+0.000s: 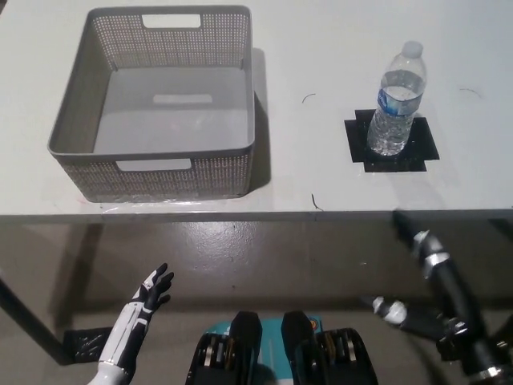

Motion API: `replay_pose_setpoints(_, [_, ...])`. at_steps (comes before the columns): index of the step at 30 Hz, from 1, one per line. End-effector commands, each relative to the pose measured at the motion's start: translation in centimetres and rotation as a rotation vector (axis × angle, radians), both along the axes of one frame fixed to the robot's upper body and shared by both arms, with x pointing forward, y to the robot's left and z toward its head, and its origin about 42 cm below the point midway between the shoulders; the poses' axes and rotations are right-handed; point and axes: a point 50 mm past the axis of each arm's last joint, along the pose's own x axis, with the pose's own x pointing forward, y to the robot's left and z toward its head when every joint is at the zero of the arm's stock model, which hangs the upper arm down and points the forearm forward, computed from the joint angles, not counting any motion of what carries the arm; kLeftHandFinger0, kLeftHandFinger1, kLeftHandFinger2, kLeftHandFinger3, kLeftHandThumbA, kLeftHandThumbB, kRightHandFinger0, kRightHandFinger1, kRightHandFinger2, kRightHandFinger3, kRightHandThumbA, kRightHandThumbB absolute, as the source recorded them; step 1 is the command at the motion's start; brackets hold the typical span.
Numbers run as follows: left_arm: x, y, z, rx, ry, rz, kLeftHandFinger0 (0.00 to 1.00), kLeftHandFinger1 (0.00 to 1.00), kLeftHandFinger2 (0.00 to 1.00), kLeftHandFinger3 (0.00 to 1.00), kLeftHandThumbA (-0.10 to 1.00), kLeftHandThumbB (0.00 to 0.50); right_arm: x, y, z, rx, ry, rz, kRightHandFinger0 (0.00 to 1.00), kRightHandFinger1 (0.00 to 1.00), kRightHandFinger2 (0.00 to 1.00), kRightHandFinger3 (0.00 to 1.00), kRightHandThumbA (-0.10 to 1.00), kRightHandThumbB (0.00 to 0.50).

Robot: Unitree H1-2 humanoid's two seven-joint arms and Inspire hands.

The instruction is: Use the right hand to pick up a water botttle and place it into a container on the left side

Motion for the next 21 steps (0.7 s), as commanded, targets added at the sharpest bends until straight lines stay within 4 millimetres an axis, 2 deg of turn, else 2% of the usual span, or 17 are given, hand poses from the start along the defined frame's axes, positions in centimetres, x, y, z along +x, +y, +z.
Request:
replay_pose_setpoints(1, [0.1, 0.0, 0.5, 0.012, -0.053, -0.023, 1.00, 1.00, 1.00, 1.00, 1.00, 0.179, 1.8, -1.4, 5.0, 0.086, -0.198, -0.093, 1.00, 1.00, 1.00, 1.00, 1.00, 0.338])
replay_pose_setpoints(3, [0.0, 0.0, 0.4, 0.012, -0.051, -0.021, 1.00, 1.00, 1.00, 1.00, 1.00, 0.175, 3.7, -2.5, 6.5, 0.103, -0.223, -0.148, 1.00, 1.00, 1.00, 1.00, 1.00, 0.346])
replay_pose_setpoints(4, [-0.1, 0.0, 0.4, 0.014, -0.049, -0.019, 1.00, 1.00, 1.00, 1.00, 1.00, 0.176, 4.6, -2.9, 6.9, 0.126, -0.211, -0.162, 1.00, 1.00, 1.00, 1.00, 1.00, 0.368])
replay_pose_setpoints(7, [-0.2, -0.1, 0.3, 0.018, -0.040, -0.016, 1.00, 1.00, 1.00, 1.00, 1.00, 0.193, 7.5, -4.1, 7.7, 0.194, -0.171, -0.186, 1.00, 1.00, 1.00, 1.00, 1.00, 0.357])
replay_pose_setpoints(11, [-0.2, 0.0, 0.2, 0.022, -0.045, -0.016, 1.00, 1.00, 1.00, 1.00, 1.00, 0.186, 10.8, -4.9, 7.7, 0.244, -0.124, -0.203, 1.00, 1.00, 1.00, 1.00, 1.00, 0.300])
replay_pose_setpoints(12, [-0.3, 0.0, 0.3, 0.024, -0.045, -0.019, 1.00, 1.00, 1.00, 1.00, 1.00, 0.185, 11.8, -5.1, 7.7, 0.249, -0.099, -0.207, 1.00, 1.00, 1.00, 1.00, 1.00, 0.308])
replay_pose_setpoints(13, [-0.3, 0.0, 0.4, 0.023, -0.043, -0.017, 1.00, 1.00, 1.00, 1.00, 1.00, 0.184, 12.4, -5.2, 7.7, 0.246, -0.074, -0.225, 1.00, 1.00, 1.00, 1.00, 1.00, 0.335])
replay_pose_setpoints(14, [-0.3, 0.1, 0.4, 0.023, -0.042, -0.017, 1.00, 1.00, 1.00, 1.00, 1.00, 0.185, 13.0, -5.2, 7.7, 0.230, -0.050, -0.243, 1.00, 1.00, 1.00, 1.00, 1.00, 0.402])
replay_pose_setpoints(16, [-0.3, 0.2, 0.6, 0.025, -0.040, -0.016, 1.00, 1.00, 1.00, 1.00, 1.00, 0.188, 14.3, -5.2, 8.1, 0.172, -0.013, -0.278, 1.00, 1.00, 1.00, 1.00, 1.00, 0.455])
replay_pose_setpoints(18, [-0.3, 0.2, 0.6, 0.023, -0.041, -0.015, 1.00, 1.00, 1.00, 1.00, 1.00, 0.190, 15.8, -5.3, 8.3, 0.134, 0.007, -0.263, 1.00, 1.00, 1.00, 1.00, 1.00, 0.453])
replay_pose_setpoints(20, [-0.4, 0.2, 0.4, 0.021, -0.041, -0.015, 1.00, 1.00, 1.00, 1.00, 1.00, 0.187, 17.0, -5.3, 8.4, 0.111, 0.040, -0.259, 1.00, 1.00, 1.00, 1.00, 1.00, 0.495])
replay_pose_setpoints(21, [-0.3, 0.1, 0.4, 0.020, -0.047, -0.016, 1.00, 1.00, 1.00, 1.00, 1.00, 0.179, 18.0, -5.2, 8.5, 0.098, 0.063, -0.258, 1.00, 1.00, 1.00, 1.00, 1.00, 0.500])
